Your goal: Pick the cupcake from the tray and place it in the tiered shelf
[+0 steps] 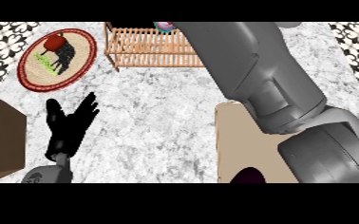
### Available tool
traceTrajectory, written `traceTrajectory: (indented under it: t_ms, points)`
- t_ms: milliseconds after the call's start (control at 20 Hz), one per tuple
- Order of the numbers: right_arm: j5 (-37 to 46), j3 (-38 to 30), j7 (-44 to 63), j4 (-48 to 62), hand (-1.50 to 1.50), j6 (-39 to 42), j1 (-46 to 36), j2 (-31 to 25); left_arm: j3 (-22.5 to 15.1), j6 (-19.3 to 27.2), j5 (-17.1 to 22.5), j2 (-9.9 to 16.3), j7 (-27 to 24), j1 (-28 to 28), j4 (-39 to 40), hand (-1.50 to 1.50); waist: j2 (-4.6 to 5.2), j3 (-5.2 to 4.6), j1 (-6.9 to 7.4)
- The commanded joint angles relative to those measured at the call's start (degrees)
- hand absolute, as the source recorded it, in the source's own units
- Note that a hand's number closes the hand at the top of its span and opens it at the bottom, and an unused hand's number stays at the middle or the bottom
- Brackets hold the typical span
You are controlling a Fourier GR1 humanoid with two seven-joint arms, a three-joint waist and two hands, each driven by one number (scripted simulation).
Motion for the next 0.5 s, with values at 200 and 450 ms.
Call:
traceTrajectory:
  t_ms: [200,450]
  points:
    - [-7.6,-8.1,-5.6,-4.9,-1.5,-7.3,3.0,0.3,0.7,-0.1,0.2,-0.1,-0.9,-1.0,1.4,0.0,-0.21,0.06,-0.72]
    - [-12.2,-13.5,-6.6,-6.3,-1.5,-11.1,0.7,-0.6,0.3,0.6,0.1,-0.9,-0.1,-1.0,0.0,0.0,-0.05,0.05,0.01]
